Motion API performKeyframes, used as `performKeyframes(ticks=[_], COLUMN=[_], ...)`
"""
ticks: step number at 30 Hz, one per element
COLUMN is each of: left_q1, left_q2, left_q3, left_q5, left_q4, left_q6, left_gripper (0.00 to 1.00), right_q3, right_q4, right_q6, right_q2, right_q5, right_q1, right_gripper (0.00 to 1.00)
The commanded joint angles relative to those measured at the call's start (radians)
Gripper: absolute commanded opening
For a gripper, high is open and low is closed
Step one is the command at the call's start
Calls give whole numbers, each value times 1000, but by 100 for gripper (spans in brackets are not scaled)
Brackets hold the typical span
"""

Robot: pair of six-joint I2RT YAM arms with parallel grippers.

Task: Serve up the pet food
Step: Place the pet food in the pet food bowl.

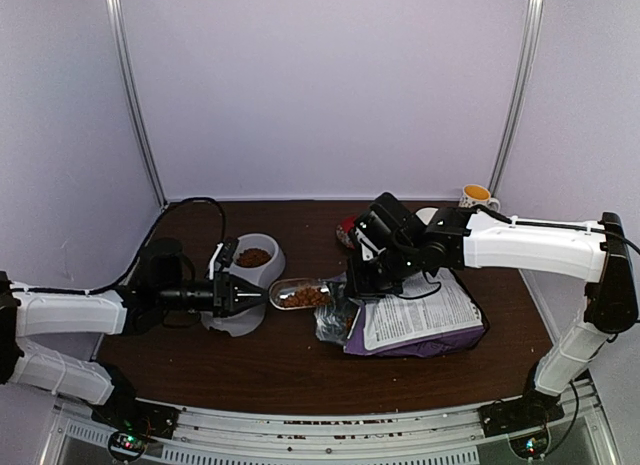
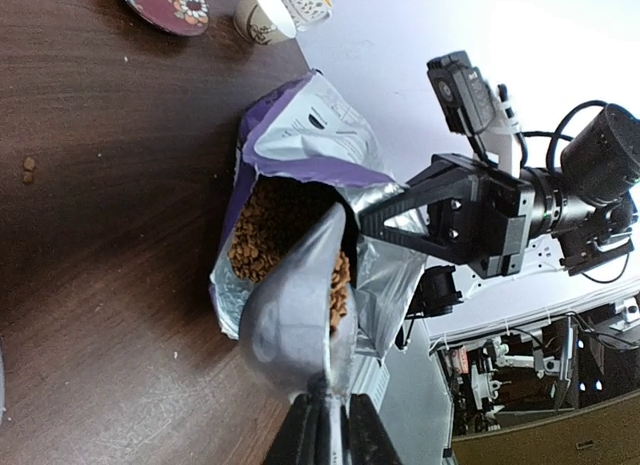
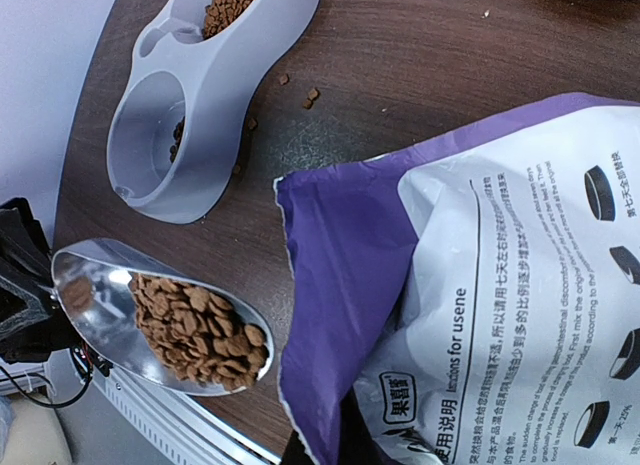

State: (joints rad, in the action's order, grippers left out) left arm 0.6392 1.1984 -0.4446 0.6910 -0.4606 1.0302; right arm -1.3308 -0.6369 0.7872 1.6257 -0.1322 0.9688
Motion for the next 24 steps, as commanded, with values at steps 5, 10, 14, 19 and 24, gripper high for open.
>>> performKeyframes(ticks=[5, 10, 14, 19, 24], left_q1=[-139, -230, -309, -422, -517], left_q2=[-126, -187, -228, -269, -293], left_q3=[45, 65, 91, 125, 150], left_q5=[82, 132, 174, 229, 251], left_q4=[51, 104, 122, 137, 180], left_q6=[-44, -61, -61, -58, -68], left_gripper=[0, 0, 0, 0, 0], right_q3=[-8, -10, -10, -11, -13], right_q4=[-10, -6, -6, -6, -6], right_q6=[11, 9, 9, 9, 9], right_q2=[-11, -6, -2, 0, 4], right_q5=[31, 28, 26, 25, 23], right_q1=[-15, -13, -14, -13, -13], right_gripper=[0, 0, 0, 0, 0])
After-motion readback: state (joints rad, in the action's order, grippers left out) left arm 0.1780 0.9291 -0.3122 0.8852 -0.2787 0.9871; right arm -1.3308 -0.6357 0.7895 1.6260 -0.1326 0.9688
